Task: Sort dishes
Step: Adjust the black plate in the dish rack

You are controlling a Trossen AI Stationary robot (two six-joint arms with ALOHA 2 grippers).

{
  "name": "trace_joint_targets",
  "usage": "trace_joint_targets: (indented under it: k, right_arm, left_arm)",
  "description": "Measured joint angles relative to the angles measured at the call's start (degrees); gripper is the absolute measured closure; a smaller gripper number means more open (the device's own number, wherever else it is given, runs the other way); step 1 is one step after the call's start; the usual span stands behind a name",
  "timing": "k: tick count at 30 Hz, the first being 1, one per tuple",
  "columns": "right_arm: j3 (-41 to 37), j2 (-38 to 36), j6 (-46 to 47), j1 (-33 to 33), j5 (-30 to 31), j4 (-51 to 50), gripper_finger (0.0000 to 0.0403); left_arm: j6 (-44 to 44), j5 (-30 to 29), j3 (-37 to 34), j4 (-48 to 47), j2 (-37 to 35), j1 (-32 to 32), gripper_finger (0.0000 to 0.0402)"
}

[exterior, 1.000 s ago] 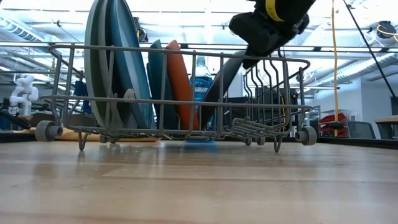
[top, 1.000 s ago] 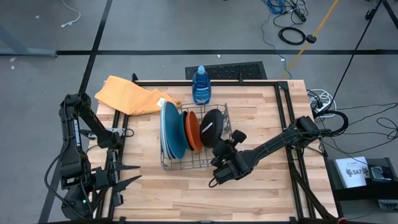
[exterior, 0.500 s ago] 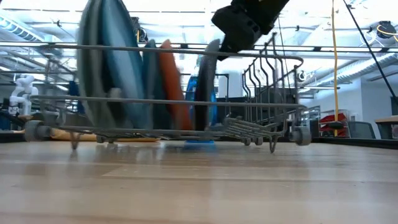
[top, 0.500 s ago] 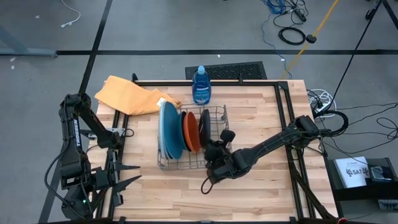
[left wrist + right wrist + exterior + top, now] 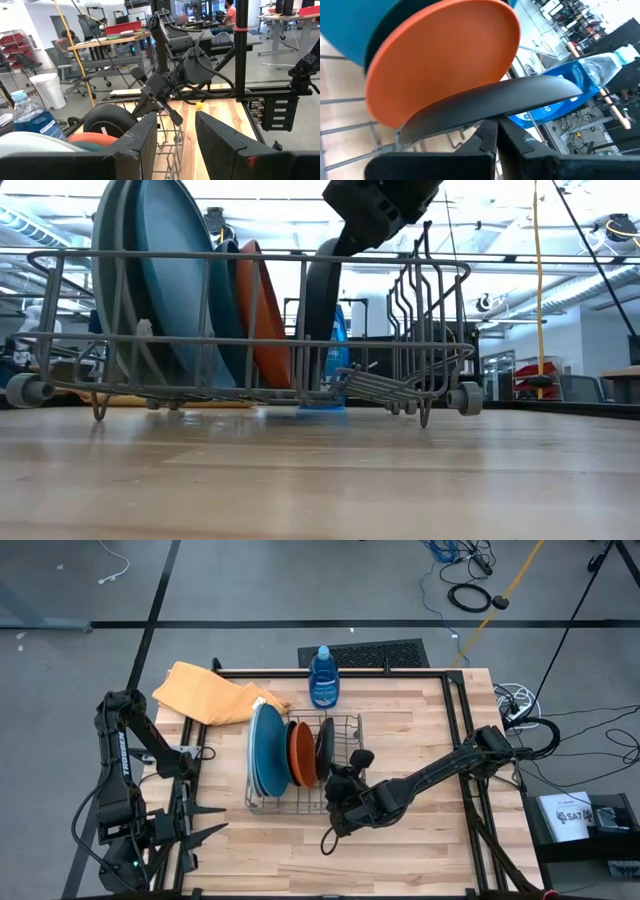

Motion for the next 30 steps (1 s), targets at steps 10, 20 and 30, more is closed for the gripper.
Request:
trace_joint_targets:
  k: [10,20,30]
  right_arm:
    - [0.0,-0.04,-1.48,-0.52,-8.68,-0.27,0.0403]
    - [0.0,-0.04,-0.03,1.57,-16.38,-0.53,0.0403]
    - [0.0,-0.04,1.55,2.09,-16.46,-0.93,0.0403]
  left_arm:
    - [0.0,0.02,0.0,0.02,0.0,0.02,0.0265]
    - [0.0,0.02,0.0,0.02,0.0,0.02,0.0265]
    - [0.0,0.02,0.0,0.02,0.0,0.02,0.0265]
